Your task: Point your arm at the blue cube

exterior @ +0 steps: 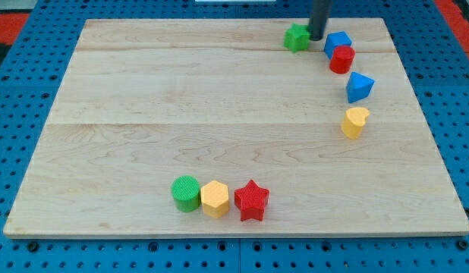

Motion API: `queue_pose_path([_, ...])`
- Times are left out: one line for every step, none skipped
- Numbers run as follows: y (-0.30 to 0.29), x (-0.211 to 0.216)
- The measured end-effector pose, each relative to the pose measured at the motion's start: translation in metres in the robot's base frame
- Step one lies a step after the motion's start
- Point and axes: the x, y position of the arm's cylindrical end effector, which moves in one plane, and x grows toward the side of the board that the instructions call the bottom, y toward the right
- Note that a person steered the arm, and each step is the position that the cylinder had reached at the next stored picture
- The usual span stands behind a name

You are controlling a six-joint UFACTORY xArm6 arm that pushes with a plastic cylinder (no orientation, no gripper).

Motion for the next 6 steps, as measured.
queue_pose_path([-0.054,-0.001])
queue_pose_path([-0.114,-0.001])
queue_pose_path([-0.091,-0.003])
queue_pose_path([-0.02,-0.022])
queue_pose_path([0.044,-0.032])
queue_pose_path([0.076,0.005])
